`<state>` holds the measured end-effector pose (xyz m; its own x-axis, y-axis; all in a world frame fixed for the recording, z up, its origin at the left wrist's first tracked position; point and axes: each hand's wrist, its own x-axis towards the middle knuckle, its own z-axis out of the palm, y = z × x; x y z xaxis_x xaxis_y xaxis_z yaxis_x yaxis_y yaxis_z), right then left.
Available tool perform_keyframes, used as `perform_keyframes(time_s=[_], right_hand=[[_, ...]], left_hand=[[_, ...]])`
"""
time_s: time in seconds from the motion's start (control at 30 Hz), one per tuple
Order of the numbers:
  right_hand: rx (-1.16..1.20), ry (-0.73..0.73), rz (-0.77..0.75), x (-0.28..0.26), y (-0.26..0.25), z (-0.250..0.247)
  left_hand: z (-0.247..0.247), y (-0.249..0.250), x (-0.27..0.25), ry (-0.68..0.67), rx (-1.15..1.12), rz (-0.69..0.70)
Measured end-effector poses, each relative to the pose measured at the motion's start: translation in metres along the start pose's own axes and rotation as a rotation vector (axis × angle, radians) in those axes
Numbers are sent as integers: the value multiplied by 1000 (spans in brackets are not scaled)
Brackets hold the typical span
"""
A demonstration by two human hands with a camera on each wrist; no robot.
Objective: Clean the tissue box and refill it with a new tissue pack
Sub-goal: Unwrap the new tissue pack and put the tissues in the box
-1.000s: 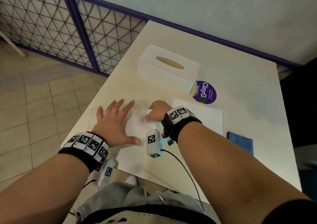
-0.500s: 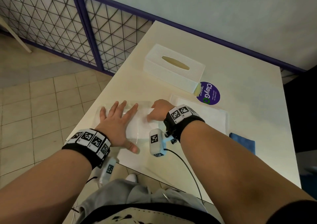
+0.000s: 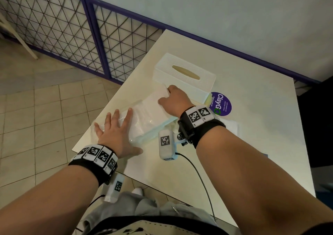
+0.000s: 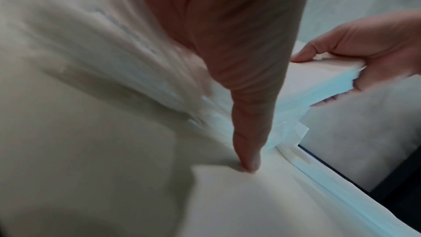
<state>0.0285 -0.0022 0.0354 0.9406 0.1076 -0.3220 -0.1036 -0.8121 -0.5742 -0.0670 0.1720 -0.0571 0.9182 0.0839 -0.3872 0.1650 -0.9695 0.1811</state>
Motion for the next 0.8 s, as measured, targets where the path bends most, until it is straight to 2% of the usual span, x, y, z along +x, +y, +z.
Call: perform_keyframes(time_s=[0.17,0.2,0.27,0.33,0.37,0.43,0.53,0.6,0.63,0.8], right_hand=[[-114,73,-149,-20,0,-54],[-149,94,-200,-27,1,-67],[-188,140,-273,-40,6,-91],[-155,184,-287,-51,14,-109],[-115,205,-281,-56,19,-117],[-27,255,-267,-66,31,-129],[82,318,-220,-76,59,-140],[175,335,-165,-81,84,-140],[219,351,-136,-83,98,-138],[430,435,61,-86,167,-112]], left_hand=[[-5,6,9,-155,21,-75],[-10,9,10,-141,9,-78],[-20,21,11,10,-96,-6],[-32,43,15,158,-439,151],[-37,56,21,151,-715,214],[-40,78,37,2,-1225,256],[-40,106,56,-209,-1559,303],[-40,123,60,-286,-1608,295],[-40,131,60,-291,-1561,291],[-32,168,54,-65,-1218,253]])
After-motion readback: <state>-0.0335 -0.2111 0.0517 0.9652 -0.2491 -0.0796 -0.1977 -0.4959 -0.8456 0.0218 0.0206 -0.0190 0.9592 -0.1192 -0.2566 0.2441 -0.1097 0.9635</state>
